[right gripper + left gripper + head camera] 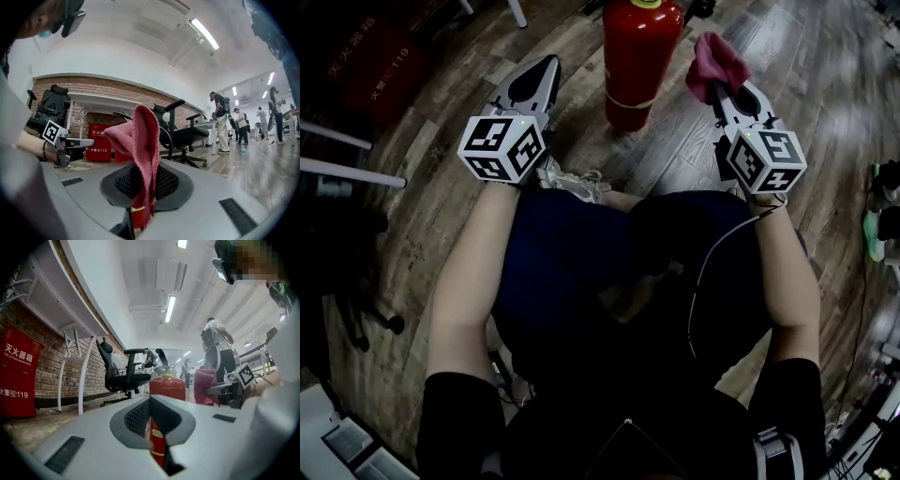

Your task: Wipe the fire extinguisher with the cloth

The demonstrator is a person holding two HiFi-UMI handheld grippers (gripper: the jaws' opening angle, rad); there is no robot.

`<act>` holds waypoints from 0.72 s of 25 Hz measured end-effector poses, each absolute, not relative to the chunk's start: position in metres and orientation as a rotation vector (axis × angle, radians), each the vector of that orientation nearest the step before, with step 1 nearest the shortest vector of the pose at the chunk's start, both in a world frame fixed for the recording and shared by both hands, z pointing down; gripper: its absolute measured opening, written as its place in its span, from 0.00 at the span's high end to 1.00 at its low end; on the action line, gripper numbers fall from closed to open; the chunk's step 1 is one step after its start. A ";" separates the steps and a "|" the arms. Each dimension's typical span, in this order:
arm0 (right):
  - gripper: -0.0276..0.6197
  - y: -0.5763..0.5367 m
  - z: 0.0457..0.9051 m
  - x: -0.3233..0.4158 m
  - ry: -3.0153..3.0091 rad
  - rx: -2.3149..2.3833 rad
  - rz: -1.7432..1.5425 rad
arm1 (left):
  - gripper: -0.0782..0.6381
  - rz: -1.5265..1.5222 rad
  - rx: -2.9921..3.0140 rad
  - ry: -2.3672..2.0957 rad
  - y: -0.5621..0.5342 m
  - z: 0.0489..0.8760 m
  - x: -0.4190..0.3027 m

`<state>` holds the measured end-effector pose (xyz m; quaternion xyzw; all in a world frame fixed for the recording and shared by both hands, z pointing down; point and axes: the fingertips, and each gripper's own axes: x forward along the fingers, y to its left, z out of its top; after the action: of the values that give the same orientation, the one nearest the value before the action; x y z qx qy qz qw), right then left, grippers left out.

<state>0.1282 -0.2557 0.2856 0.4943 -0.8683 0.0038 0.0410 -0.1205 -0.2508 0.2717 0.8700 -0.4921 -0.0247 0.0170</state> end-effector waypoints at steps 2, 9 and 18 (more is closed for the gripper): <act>0.86 -0.256 0.286 0.134 -2.651 1.532 0.019 | 0.87 -0.078 2.705 -1.530 -0.250 0.272 -0.120; 0.86 -0.257 0.290 0.149 -2.617 1.590 0.066 | 0.87 -0.072 2.708 -1.535 -0.250 0.274 -0.119; 0.86 -0.258 0.307 0.153 -2.524 1.622 0.087 | 0.87 -0.064 2.702 -1.542 -0.249 0.276 -0.117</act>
<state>0.1531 -0.2577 0.3071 0.5391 -0.8389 0.0288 0.0698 -0.1166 -0.2491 0.2759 0.8682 -0.4955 -0.0207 0.0152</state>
